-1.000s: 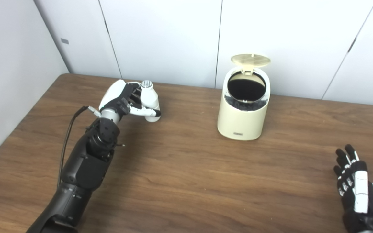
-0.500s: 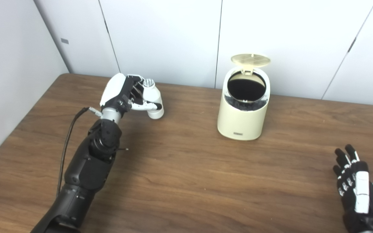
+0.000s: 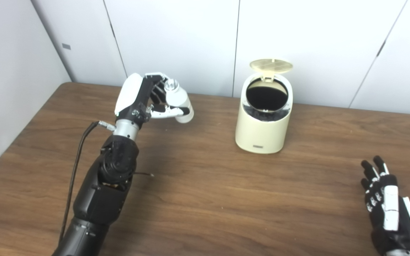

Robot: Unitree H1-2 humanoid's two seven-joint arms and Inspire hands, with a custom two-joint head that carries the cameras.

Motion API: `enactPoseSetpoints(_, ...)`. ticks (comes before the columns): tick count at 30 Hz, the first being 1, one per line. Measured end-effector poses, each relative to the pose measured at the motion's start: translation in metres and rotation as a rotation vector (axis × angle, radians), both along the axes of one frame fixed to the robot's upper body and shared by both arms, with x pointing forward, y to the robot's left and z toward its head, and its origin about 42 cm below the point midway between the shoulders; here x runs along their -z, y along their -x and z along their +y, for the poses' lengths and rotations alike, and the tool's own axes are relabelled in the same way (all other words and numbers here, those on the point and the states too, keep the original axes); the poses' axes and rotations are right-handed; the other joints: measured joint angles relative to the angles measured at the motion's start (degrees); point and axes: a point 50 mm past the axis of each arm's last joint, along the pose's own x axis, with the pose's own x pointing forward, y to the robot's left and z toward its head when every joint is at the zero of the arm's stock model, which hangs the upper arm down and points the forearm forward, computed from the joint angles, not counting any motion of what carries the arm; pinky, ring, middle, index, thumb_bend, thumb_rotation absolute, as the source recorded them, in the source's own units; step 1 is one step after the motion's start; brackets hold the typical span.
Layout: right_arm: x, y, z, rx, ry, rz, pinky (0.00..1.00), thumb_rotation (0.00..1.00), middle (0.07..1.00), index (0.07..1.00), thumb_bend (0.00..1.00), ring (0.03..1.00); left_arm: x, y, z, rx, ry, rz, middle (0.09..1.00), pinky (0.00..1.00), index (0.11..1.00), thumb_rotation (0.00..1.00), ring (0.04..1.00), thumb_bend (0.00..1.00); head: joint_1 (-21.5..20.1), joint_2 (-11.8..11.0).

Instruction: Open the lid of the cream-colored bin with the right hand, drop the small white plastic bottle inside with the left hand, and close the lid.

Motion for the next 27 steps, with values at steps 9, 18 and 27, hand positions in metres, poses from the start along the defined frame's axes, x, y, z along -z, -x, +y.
enactPoseSetpoints(9, 0.001, -0.001, 0.004, 0.008, 0.018, -0.001, 1.0, 1.0, 0.934, 0.987, 0.56, 0.989, -0.046, 0.012, -0.036, 0.085, 0.005, -0.16, 0.501, 0.33, 0.49, 0.0, 0.395, 0.5, -3.08, 0.0)
enactPoseSetpoints(18, 0.004, -0.001, 0.005, 0.008, 0.018, -0.013, 1.0, 1.0, 0.929, 0.978, 0.61, 0.997, -0.053, 0.021, -0.06, 0.129, -0.013, -0.198, 0.505, 0.31, 0.497, 0.0, 0.392, 0.5, -5.1, -0.09)
enactPoseSetpoints(27, 0.006, -0.002, 0.005, 0.009, 0.013, -0.011, 1.0, 1.0, 0.927, 0.967, 0.6, 0.982, -0.06, 0.021, -0.078, 0.169, -0.053, -0.259, 0.5, 0.3, 0.498, 0.0, 0.382, 0.5, -4.84, -0.35)
